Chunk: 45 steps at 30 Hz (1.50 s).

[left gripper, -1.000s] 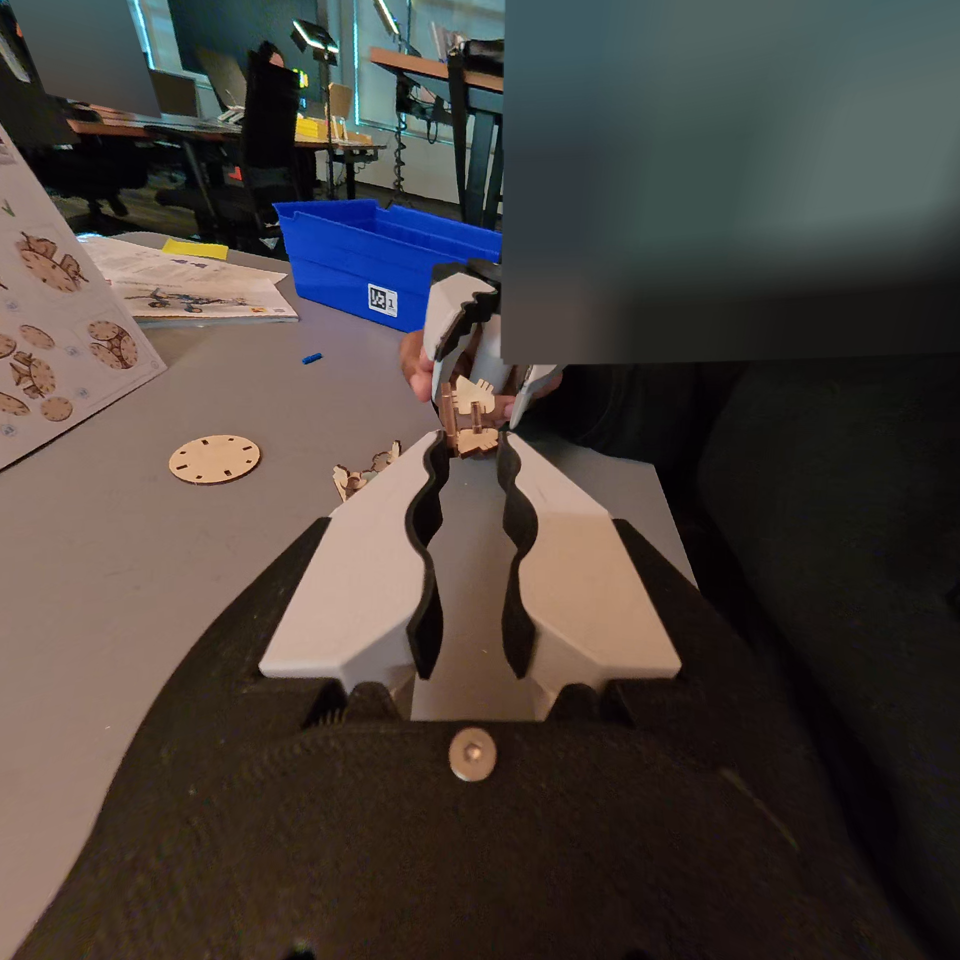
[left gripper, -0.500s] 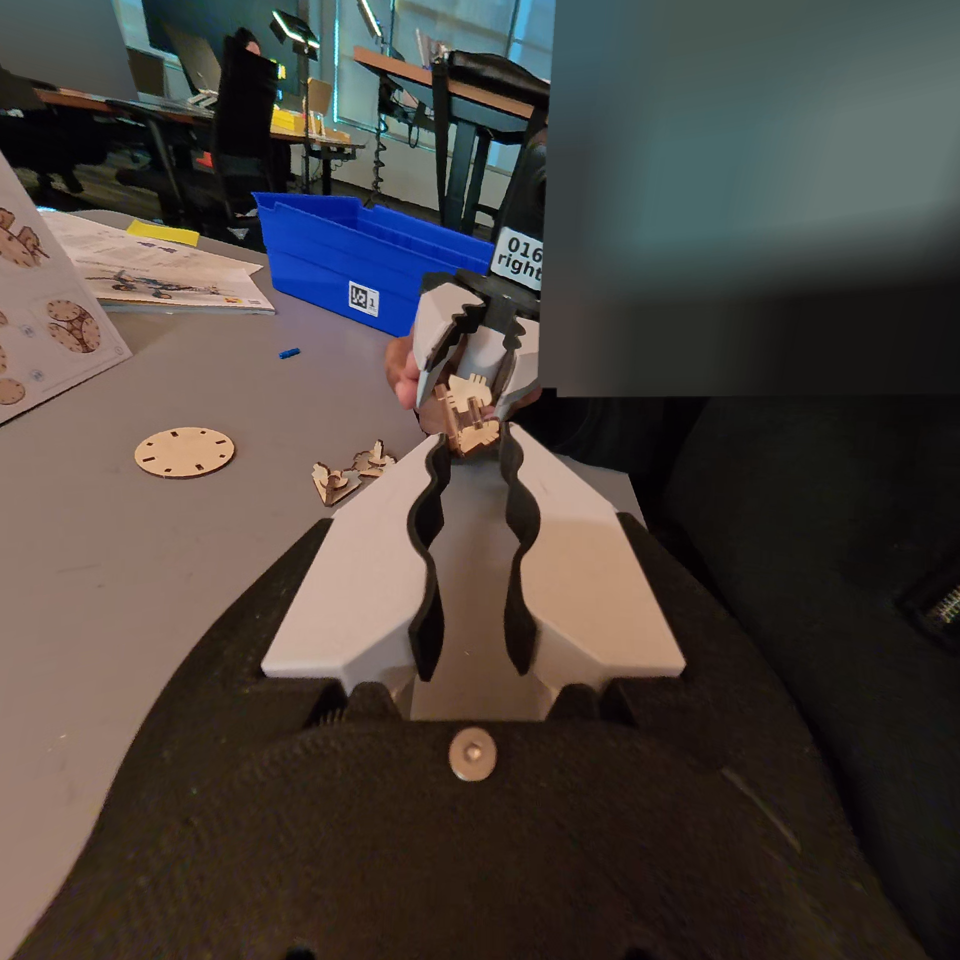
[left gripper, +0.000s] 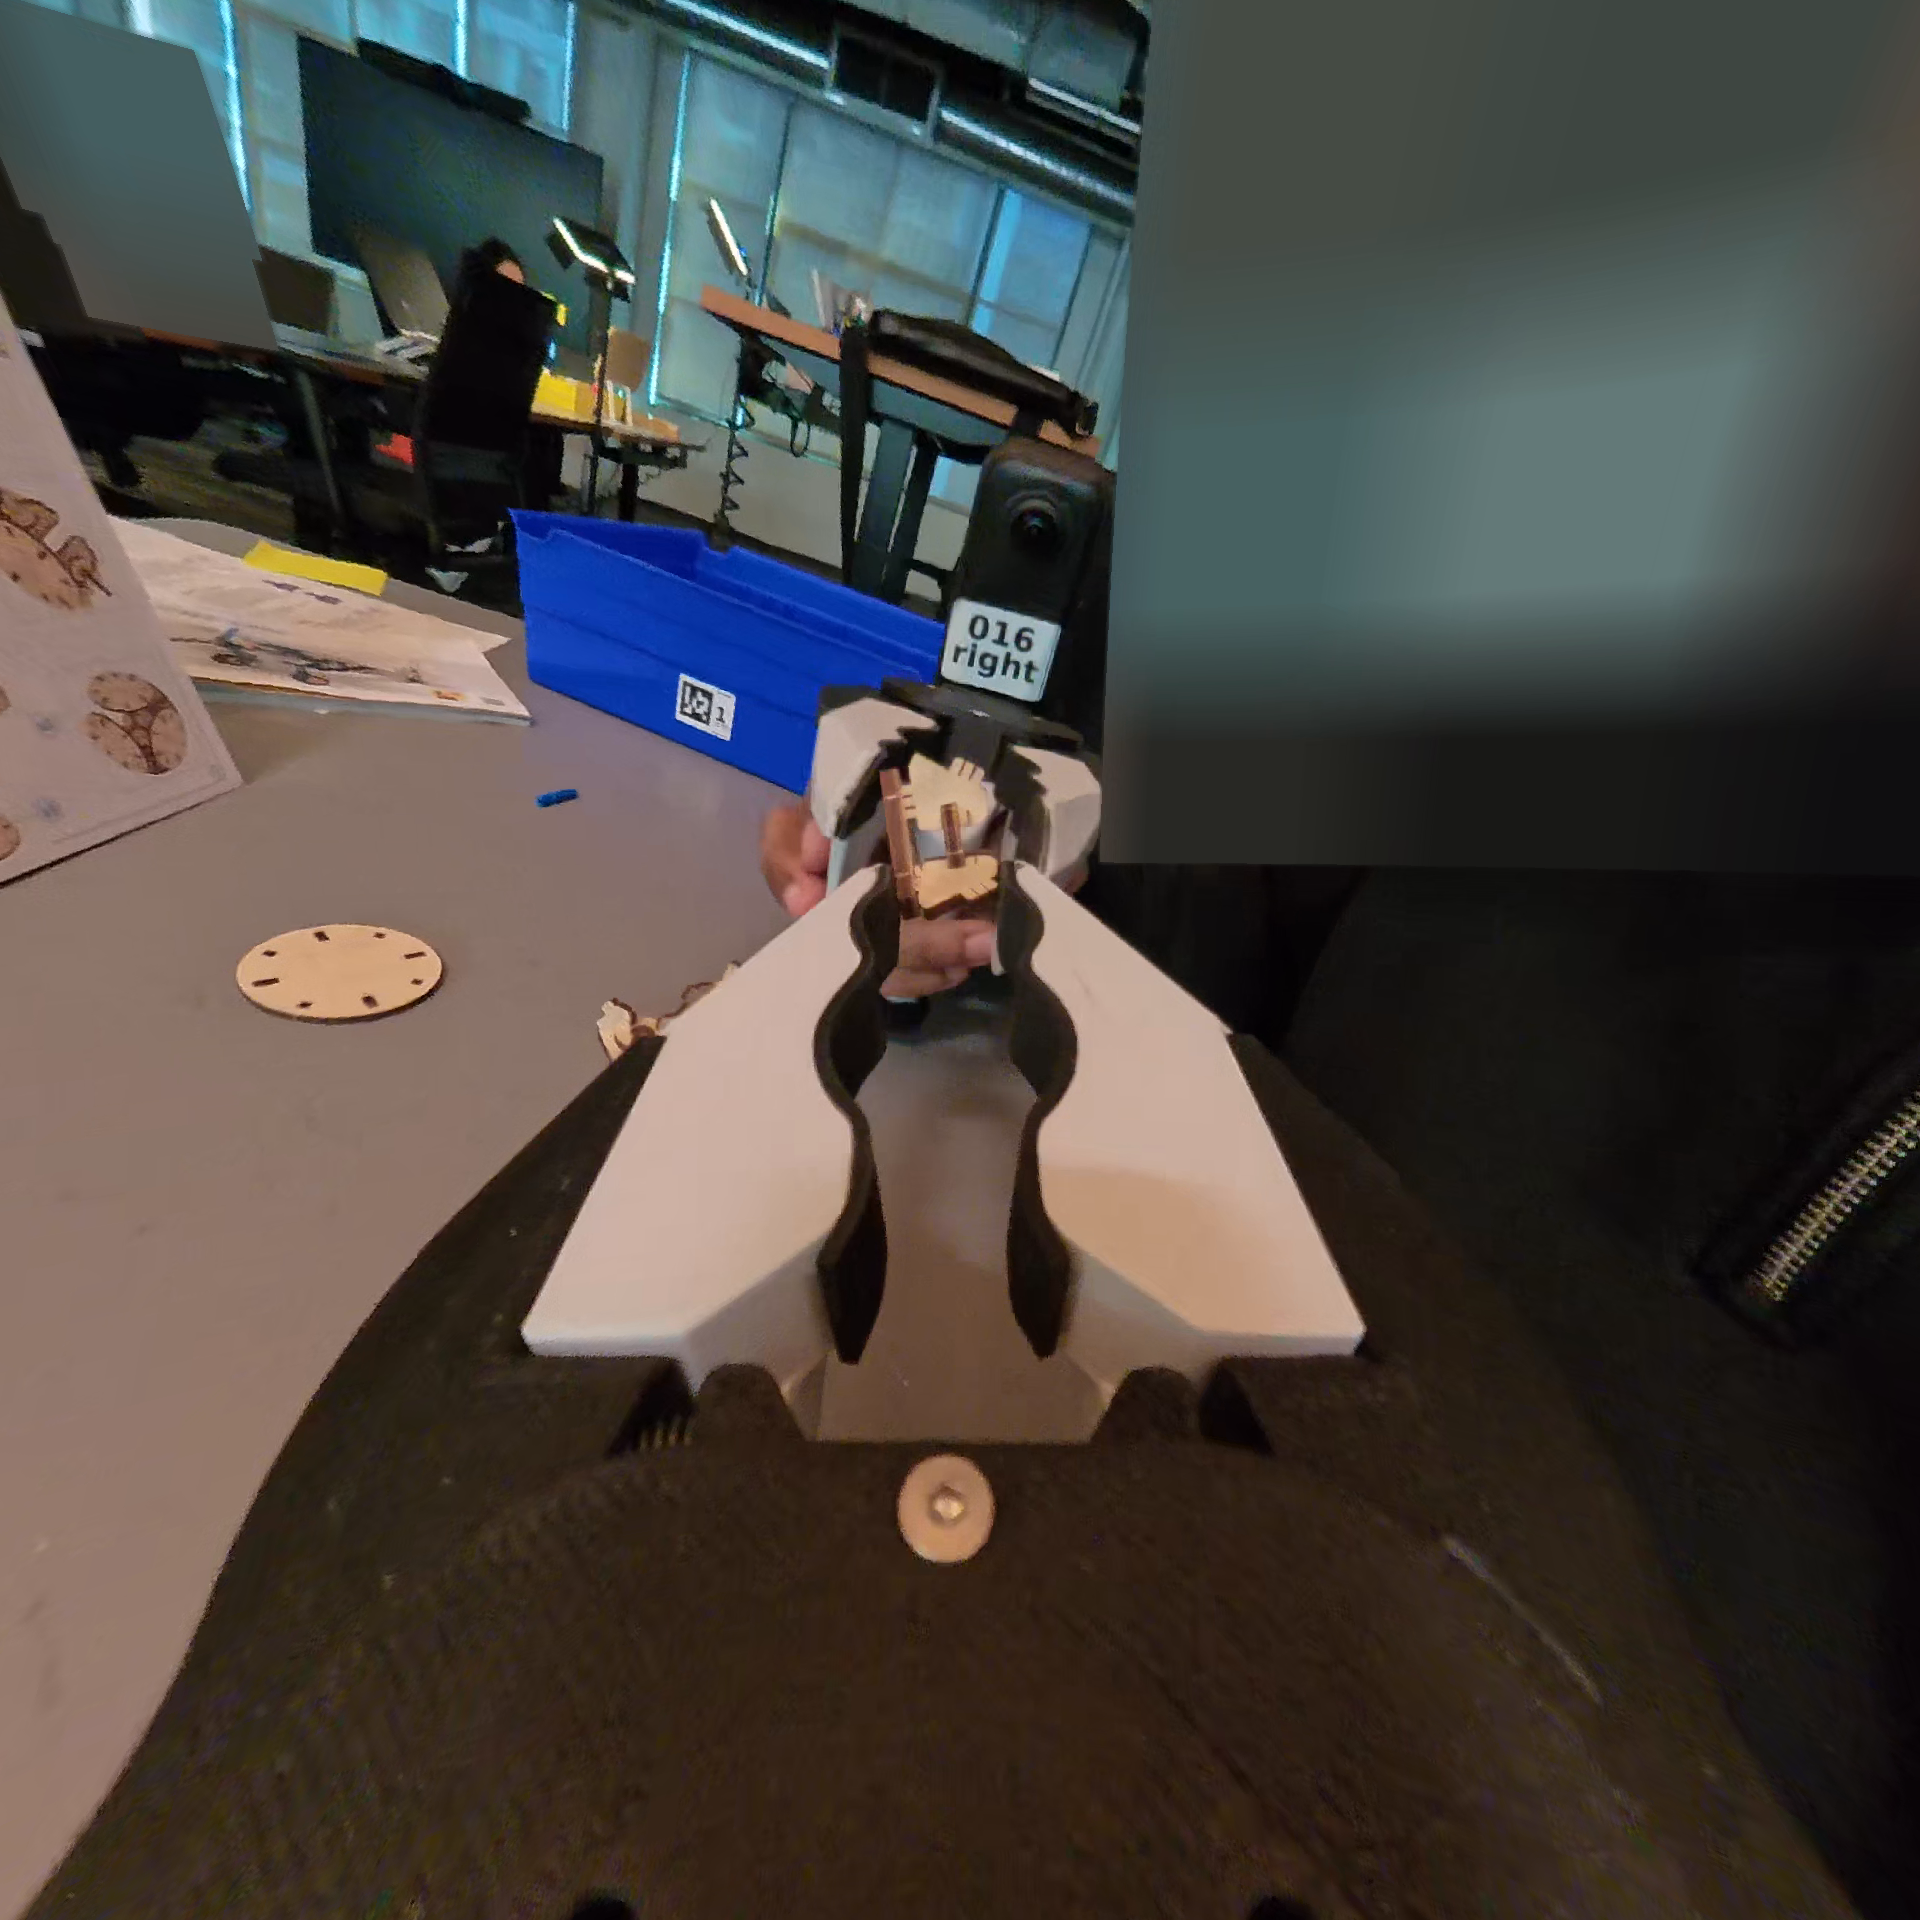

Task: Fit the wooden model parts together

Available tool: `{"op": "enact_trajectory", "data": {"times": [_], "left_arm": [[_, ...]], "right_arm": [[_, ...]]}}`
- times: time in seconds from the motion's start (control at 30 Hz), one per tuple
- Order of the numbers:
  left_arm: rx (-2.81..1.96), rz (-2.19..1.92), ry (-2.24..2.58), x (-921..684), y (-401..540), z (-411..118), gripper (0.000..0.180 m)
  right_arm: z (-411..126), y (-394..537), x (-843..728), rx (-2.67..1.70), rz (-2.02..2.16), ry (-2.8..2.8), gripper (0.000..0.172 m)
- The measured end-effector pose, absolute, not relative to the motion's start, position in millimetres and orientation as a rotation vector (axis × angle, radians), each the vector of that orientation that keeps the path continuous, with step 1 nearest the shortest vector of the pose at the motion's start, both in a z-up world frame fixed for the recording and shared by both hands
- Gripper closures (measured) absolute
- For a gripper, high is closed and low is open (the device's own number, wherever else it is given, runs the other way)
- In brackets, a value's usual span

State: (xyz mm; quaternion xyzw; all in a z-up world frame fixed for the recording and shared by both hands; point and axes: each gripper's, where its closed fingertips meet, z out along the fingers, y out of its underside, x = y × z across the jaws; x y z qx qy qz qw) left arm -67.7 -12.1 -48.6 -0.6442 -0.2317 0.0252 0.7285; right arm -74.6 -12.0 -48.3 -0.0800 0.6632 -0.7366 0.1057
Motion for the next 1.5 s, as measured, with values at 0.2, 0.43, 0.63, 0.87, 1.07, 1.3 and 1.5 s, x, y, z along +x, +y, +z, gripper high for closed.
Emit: {"op": "enact_trajectory", "data": {"times": [0.2, 0.43, 0.63, 0.87, 1.07, 1.3, 1.5], "left_arm": [[-1.353, -0.022, -0.485, -63.6, -10.6, -40.9, 0.163], [-1.354, -0.031, -0.462, -61.6, -8.3, -41.1, 0.163], [-1.371, -0.026, -0.462, -62.0, -7.6, -43.6, 0.162], [-1.436, 0.049, -0.446, -61.3, -2.8, -48.5, 0.146], [-1.497, 0.132, -0.423, -60.6, -0.6, -53.5, 0.159], [-1.502, 0.137, -0.413, -59.2, -0.7, -53.0, 0.160], [-1.499, 0.110, -0.416, -58.0, -1.1, -52.2, 0.162]], "right_arm": [[-48.0, -16.9, -66.4, -0.239, -2.185, 1.953, 0.137], [-42.4, -13.6, -64.5, -0.264, -2.202, 1.946, 0.156], [-39.9, -11.3, -64.1, -0.338, -2.270, 1.988, 0.156], [-50.1, -10.7, -61.5, -0.522, -2.270, 2.154, 0.156], [-53.8, -11.5, -58.8, -0.531, -2.230, 2.159, 0.156], [-53.3, -10.9, -57.7, -0.530, -2.226, 2.146, 0.156], [-52.7, -11.0, -57.2, -0.468, -2.210, 2.095, 0.155]]}}
